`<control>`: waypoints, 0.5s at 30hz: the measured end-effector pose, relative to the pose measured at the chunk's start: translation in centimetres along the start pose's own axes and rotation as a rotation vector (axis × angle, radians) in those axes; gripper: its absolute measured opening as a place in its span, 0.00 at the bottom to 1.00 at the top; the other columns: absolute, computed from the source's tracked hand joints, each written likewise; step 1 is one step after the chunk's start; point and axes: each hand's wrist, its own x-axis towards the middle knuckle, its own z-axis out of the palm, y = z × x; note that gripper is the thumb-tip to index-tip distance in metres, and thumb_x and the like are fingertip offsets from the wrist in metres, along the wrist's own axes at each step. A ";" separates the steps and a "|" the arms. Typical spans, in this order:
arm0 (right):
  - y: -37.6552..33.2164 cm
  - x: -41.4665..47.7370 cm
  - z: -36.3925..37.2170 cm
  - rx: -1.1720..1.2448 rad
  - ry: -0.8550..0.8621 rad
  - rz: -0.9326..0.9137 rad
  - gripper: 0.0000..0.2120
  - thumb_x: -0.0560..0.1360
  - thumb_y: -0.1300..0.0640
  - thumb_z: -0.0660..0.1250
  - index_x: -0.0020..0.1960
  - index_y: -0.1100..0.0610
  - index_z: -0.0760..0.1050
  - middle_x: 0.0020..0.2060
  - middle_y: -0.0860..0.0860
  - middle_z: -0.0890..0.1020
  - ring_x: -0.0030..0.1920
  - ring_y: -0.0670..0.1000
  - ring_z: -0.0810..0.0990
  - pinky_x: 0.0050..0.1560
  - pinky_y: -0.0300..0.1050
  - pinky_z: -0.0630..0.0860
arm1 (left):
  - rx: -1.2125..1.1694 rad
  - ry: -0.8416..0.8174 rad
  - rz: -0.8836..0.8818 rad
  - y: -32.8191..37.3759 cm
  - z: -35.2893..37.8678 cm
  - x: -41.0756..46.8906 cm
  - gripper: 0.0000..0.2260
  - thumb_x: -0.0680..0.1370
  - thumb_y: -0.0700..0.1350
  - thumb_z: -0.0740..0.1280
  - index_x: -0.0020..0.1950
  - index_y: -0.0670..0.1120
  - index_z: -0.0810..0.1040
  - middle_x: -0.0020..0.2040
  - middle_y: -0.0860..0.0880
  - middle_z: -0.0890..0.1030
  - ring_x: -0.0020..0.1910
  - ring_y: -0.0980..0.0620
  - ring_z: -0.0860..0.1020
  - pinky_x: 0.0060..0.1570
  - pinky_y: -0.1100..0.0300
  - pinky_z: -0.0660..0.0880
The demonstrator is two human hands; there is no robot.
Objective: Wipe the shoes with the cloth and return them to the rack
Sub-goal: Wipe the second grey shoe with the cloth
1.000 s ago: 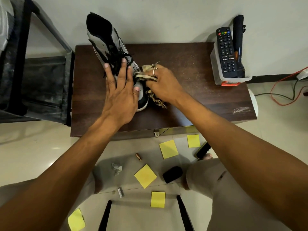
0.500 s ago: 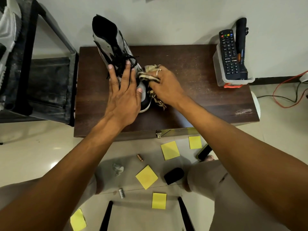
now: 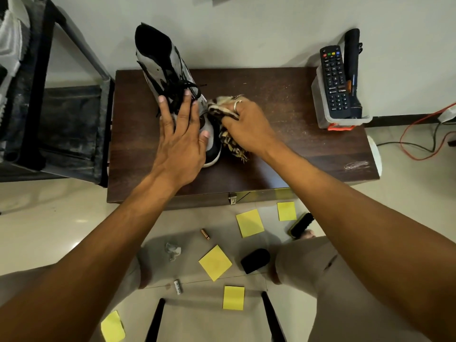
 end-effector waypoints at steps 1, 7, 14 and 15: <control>-0.1 0.0 0.4 -0.021 -0.031 -0.007 0.13 0.74 0.61 0.65 0.55 0.55 0.86 0.50 0.50 0.83 0.51 0.45 0.81 0.56 0.38 0.77 | 0.002 0.002 -0.002 0.0 0.0 0.0 0.28 0.87 0.53 0.49 0.83 0.41 0.47 0.84 0.44 0.41 0.79 0.31 0.34 0.77 0.43 0.37; -0.4 -0.9 -0.5 0.004 -0.192 0.077 0.15 0.76 0.62 0.67 0.31 0.53 0.77 0.25 0.42 0.76 0.26 0.40 0.71 0.31 0.36 0.67 | 0.032 -0.002 -0.008 0.0 0.0 -0.3 0.28 0.87 0.51 0.49 0.83 0.40 0.47 0.84 0.44 0.41 0.79 0.30 0.35 0.78 0.40 0.41; -0.7 -3.8 -0.6 0.089 -0.252 0.155 0.15 0.76 0.63 0.69 0.32 0.53 0.77 0.20 0.40 0.71 0.22 0.40 0.67 0.25 0.32 0.63 | 0.067 0.000 0.001 -0.1 0.4 -0.3 0.27 0.87 0.51 0.48 0.83 0.40 0.48 0.84 0.43 0.43 0.79 0.28 0.38 0.77 0.39 0.41; -0.7 -4.2 -0.6 0.101 -0.260 0.168 0.15 0.75 0.63 0.69 0.32 0.53 0.77 0.20 0.41 0.72 0.22 0.40 0.67 0.25 0.32 0.63 | 0.064 0.000 0.001 -0.1 0.4 -0.3 0.27 0.87 0.51 0.48 0.83 0.40 0.48 0.84 0.44 0.43 0.79 0.28 0.38 0.77 0.39 0.40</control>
